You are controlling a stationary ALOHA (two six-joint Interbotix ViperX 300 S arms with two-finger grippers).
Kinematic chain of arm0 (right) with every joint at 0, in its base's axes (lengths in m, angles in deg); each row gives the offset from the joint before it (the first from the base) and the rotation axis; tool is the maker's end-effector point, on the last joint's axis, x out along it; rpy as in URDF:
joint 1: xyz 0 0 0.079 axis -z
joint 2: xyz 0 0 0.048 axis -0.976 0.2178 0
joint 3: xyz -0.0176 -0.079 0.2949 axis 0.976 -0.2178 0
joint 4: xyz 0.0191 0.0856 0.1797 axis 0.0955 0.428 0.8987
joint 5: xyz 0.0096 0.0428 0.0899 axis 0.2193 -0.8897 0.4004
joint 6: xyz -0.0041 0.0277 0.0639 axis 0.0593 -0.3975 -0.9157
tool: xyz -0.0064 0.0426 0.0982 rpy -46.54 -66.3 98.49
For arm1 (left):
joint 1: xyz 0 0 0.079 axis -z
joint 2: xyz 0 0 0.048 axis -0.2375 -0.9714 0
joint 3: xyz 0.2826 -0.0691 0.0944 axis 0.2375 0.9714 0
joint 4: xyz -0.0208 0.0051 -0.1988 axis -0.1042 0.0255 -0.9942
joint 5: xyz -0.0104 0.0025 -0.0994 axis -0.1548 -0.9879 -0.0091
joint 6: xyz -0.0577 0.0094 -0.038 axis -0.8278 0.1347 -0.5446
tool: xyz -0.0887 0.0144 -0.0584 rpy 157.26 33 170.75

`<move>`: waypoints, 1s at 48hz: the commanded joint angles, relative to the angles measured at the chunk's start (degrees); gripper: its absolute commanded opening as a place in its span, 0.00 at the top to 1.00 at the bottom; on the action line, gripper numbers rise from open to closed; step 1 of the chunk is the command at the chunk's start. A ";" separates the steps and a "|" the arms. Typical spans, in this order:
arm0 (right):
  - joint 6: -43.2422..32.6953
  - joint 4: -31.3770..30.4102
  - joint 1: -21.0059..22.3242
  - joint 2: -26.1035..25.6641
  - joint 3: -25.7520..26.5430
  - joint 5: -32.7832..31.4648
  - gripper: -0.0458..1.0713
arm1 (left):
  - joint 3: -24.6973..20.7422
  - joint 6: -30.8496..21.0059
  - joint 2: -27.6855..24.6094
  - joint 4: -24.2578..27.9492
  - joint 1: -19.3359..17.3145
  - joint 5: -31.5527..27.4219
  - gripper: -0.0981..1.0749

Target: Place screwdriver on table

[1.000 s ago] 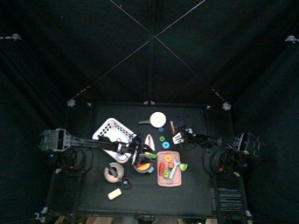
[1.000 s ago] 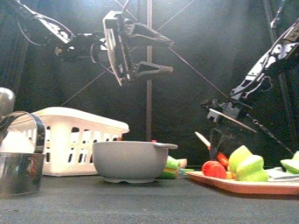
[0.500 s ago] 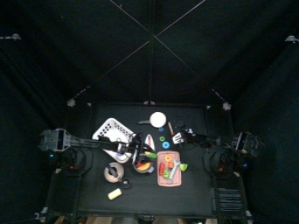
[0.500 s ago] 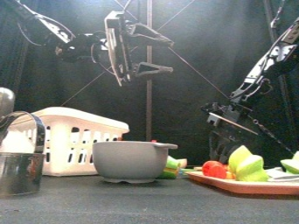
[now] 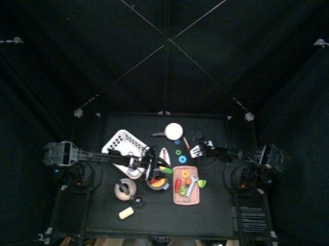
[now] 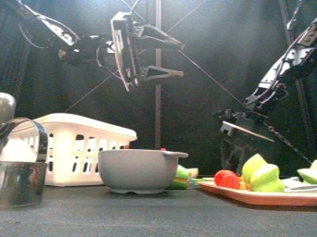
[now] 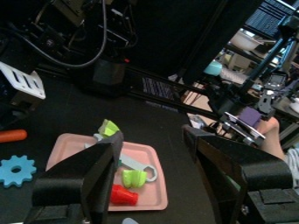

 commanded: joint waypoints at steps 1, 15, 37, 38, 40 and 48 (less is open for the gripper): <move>0.09 -0.18 0.18 -0.70 1.14 0.09 0.16 | -1.14 0.18 0.44 -0.18 -0.18 0.53 0.13; 0.09 -0.18 0.18 -0.70 1.14 0.09 0.16 | -1.14 0.18 0.44 -0.18 -0.26 0.53 0.13; 0.09 -0.26 0.18 -0.70 1.14 0.09 0.16 | -0.79 0.09 0.44 -0.35 -0.18 0.53 0.13; 0.09 -0.26 0.18 -0.70 1.14 0.09 0.16 | -0.79 0.09 0.35 -0.53 -0.18 0.53 0.13; 0.09 -0.26 0.18 -0.70 1.05 0.09 0.16 | -0.62 0.09 0.35 -0.79 -0.18 0.53 0.13; 0.09 -0.62 0.18 -1.14 1.14 0.00 0.16 | -0.53 0.18 -0.09 -2.64 -0.26 0.53 0.13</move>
